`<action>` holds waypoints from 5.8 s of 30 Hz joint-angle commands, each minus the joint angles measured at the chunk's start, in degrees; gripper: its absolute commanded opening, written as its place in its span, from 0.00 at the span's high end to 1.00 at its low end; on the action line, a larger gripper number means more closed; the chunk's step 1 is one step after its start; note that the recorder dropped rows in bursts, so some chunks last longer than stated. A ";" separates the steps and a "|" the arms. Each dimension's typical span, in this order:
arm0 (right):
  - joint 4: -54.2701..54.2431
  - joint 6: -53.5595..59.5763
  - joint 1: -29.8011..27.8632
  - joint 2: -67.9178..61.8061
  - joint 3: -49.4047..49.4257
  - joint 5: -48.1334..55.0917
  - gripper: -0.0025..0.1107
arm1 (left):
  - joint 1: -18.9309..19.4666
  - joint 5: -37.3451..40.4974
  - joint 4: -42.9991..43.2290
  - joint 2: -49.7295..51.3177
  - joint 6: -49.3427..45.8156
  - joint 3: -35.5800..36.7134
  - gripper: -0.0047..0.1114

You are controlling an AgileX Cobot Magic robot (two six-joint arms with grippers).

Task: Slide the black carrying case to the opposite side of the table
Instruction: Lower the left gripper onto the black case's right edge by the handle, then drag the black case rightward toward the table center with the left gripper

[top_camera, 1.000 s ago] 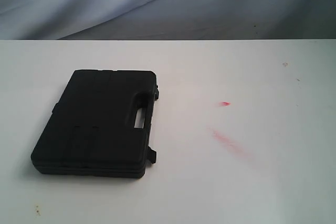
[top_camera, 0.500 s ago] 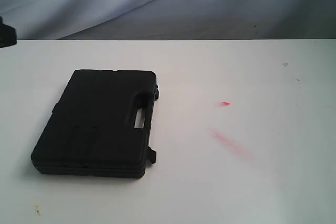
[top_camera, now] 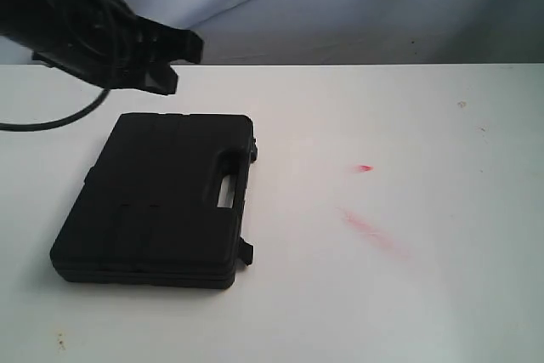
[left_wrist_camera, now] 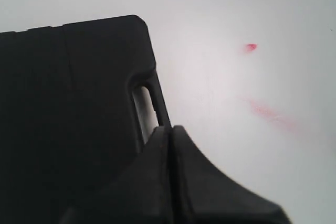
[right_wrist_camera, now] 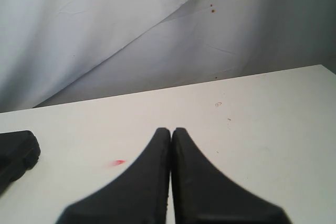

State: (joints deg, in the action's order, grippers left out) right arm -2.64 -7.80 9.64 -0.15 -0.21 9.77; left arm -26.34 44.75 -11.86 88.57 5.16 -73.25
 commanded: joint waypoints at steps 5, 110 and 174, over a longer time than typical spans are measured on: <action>0.00 0.31 -0.42 0.15 0.21 -0.06 0.98 | -5.63 5.19 2.40 15.11 10.02 -10.28 0.96; 0.00 0.31 -0.42 0.15 0.21 -0.06 0.98 | -12.07 -1.69 -8.37 47.67 21.96 -34.60 0.96; 0.00 0.31 -0.42 0.15 0.21 -0.06 0.98 | -13.63 1.48 -4.47 55.88 29.27 -45.00 0.60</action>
State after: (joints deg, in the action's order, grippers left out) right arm -2.64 -7.80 9.64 -0.15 -0.21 9.77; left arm -39.62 48.04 -16.02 143.87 34.15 -118.68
